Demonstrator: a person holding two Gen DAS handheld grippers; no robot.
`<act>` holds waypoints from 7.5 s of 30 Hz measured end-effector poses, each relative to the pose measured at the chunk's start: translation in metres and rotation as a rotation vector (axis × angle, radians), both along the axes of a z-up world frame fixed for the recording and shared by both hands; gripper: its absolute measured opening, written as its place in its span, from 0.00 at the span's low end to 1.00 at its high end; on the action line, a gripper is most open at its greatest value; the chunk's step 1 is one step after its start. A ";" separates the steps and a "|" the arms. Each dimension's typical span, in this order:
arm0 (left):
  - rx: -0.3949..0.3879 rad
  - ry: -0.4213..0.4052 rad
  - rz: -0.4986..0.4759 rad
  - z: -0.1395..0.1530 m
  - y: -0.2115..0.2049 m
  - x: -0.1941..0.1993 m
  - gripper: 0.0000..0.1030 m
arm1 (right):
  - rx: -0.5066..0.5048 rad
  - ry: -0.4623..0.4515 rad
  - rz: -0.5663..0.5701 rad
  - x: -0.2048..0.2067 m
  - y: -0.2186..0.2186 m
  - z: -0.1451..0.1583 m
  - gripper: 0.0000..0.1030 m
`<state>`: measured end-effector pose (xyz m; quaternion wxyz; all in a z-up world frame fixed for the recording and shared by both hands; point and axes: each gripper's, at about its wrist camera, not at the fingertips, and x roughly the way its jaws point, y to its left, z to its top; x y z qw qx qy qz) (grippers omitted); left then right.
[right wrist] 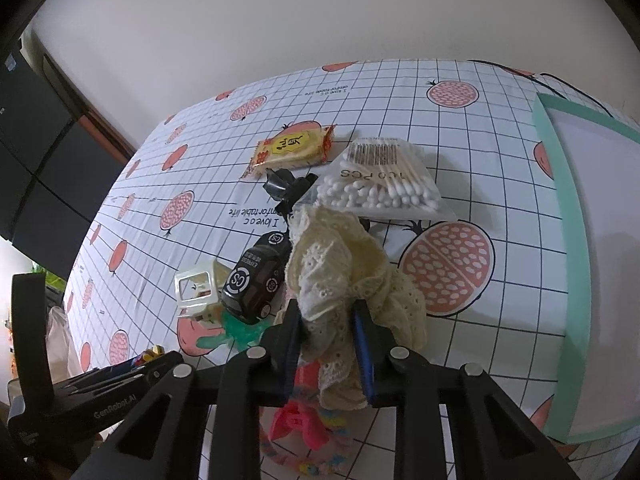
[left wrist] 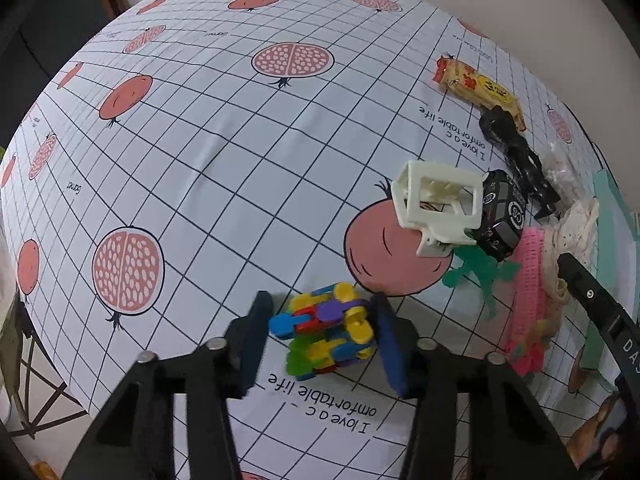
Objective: Organize objects
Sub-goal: 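Grasp the multicolour block toy with the left tool while the right tool grasps the cream lace cloth, then carry the block toy and lace cloth with both tools over the mint-green tray, then open both tools to drop the block toy and lace cloth into the tray, then move both tools back toward the remaining items on the table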
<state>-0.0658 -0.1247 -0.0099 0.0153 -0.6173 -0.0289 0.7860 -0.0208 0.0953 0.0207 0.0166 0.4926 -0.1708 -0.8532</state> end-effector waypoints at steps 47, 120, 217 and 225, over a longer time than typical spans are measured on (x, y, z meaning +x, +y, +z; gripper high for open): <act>0.063 0.223 -0.078 0.049 0.042 -0.015 0.46 | -0.038 0.242 -0.128 0.024 0.066 0.065 0.16; 0.234 0.192 -0.712 0.023 0.367 0.048 0.47 | 0.183 0.070 -0.535 0.110 0.256 0.020 0.31; 0.058 0.311 -0.340 0.108 0.184 0.008 0.95 | 0.204 0.177 -0.309 0.087 0.141 0.099 1.00; 0.040 0.286 -0.211 0.117 0.116 -0.004 0.95 | 0.208 0.162 -0.144 0.067 0.078 0.100 1.00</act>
